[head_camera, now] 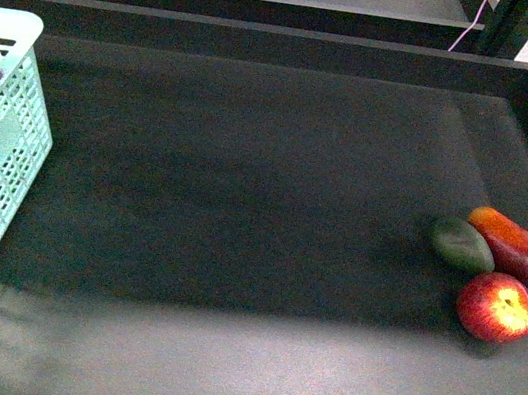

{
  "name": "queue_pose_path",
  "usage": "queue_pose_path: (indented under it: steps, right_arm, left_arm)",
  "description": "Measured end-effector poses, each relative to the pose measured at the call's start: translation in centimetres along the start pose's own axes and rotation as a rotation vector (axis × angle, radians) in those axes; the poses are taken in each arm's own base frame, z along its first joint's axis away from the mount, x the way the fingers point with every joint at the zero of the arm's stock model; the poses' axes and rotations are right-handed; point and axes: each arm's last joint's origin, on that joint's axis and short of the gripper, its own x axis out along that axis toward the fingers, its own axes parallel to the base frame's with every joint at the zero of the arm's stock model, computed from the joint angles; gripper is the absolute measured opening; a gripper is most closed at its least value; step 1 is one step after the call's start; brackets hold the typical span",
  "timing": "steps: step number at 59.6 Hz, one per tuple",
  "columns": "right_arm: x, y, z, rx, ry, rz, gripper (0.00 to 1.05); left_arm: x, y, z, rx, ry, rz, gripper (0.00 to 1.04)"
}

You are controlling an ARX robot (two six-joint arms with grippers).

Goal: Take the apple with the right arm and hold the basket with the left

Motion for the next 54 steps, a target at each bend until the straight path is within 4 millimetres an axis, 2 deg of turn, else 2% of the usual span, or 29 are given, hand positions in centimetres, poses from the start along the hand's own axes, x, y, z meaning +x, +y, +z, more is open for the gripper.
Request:
queue_pose_path:
  steps: [43, 45, 51, 54]
  right_arm:
    - [0.0, 0.0, 0.0, 0.0, 0.0, 0.0, 0.96]
    - [0.0, 0.0, 0.0, 0.0, 0.0, 0.0, 0.96]
    - [0.0, 0.0, 0.0, 0.0, 0.0, 0.001, 0.96]
    - [0.0, 0.0, 0.0, 0.0, 0.0, 0.0, 0.96]
  left_arm:
    - [0.0, 0.0, 0.0, 0.0, 0.0, 0.0, 0.98]
    - [0.04, 0.01, -0.1, -0.018, 0.03, 0.018, 0.98]
    - [0.19, 0.27, -0.25, -0.267, 0.386, 0.178, 0.98]
    - [0.35, 0.41, -0.68, -0.379, 0.452, 0.221, 0.98]
